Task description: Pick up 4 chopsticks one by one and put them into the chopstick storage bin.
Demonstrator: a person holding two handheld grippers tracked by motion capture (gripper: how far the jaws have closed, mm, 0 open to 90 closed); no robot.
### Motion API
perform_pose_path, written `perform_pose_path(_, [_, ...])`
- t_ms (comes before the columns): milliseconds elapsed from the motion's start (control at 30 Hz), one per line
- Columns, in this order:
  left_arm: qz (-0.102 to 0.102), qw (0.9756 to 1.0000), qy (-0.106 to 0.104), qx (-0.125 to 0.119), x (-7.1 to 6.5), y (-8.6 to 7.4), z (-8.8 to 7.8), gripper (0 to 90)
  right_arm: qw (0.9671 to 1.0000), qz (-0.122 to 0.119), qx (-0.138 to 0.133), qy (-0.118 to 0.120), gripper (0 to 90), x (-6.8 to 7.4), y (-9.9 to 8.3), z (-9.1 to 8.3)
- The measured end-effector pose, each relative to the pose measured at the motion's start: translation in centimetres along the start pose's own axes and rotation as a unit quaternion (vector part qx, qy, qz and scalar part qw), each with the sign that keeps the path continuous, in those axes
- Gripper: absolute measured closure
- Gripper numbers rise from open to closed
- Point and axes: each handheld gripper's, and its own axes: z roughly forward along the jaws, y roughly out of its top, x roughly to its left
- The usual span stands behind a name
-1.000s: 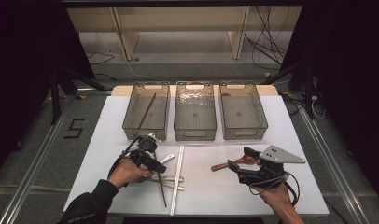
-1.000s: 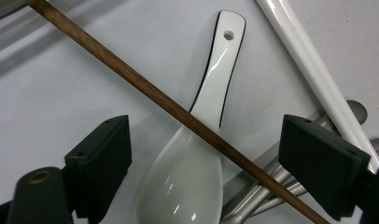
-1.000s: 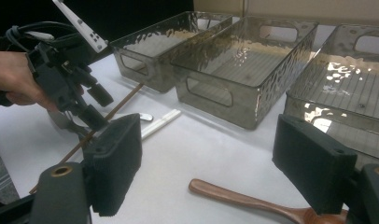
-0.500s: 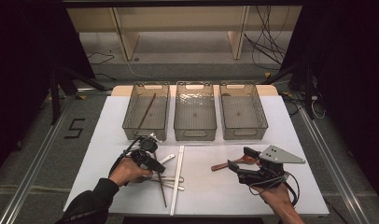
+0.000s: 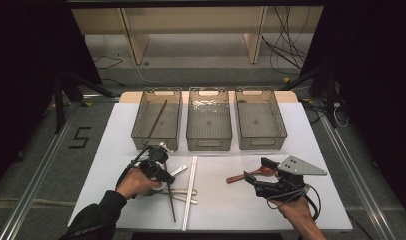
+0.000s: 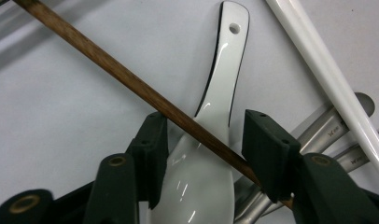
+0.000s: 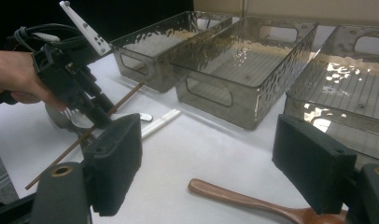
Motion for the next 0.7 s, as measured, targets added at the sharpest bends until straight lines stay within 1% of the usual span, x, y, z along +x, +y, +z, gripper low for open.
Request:
perform_pose_path(33, [-0.004, 1.0, -0.004, -0.001, 0.1, 0.0, 0.0, 52.1, 1.0, 0.0, 0.0, 0.0, 24.9, 0.0, 0.0, 0.0])
perform_pose_path(100, [-0.004, 1.0, -0.004, -0.001, 0.2, 0.0, 0.0, 53.8, 1.0, 0.0, 0.0, 0.0, 24.9, 0.0, 0.0, 0.0])
perform_pose_path(200, [-0.016, 0.9997, -0.015, -0.007, 0.5, 0.0, -0.1, 57.7, 1.0, 0.0, -0.001, 0.0, 24.9, 0.0, 0.0, 0.0])
perform_pose_path(267, [-0.021, 0.9995, -0.023, -0.005, 0.8, 0.0, -0.2, 58.4, 1.0, 0.0, 0.0, 0.0, 24.9, 0.0, 0.0, 0.0])
perform_pose_path(367, [-0.026, 0.9992, -0.03, -0.005, 1.0, 0.0, -0.2, 59.2, 1.0, 0.0, 0.0, 0.0, 24.9, 0.0, 0.0, 0.0])
perform_pose_path(467, [-0.029, 0.999, -0.035, -0.006, 1.2, 0.0, -0.2, 59.2, 1.0, 0.0, 0.0, 0.0, 24.9, 0.0, 0.0, 0.0])
perform_pose_path(533, [-0.035, 0.9987, -0.037, -0.005, 1.3, 0.0, -0.2, 59.2, 1.0, 0.0, -0.001, 0.0, 24.8, 0.0, 0.0, 0.0])
perform_pose_path(600, [-0.034, 0.9987, -0.038, -0.003, 1.4, 0.0, -0.3, 59.2, 1.0, 0.0, -0.001, 0.0, 24.8, 0.0, 0.0, 0.0])
perform_pose_path(700, [-0.041, 0.9983, -0.04, -0.009, 1.6, 0.0, -0.5, 60.2, 1.0, 0.0, -0.001, 0.001, 24.9, 0.0, 0.0, 0.0])
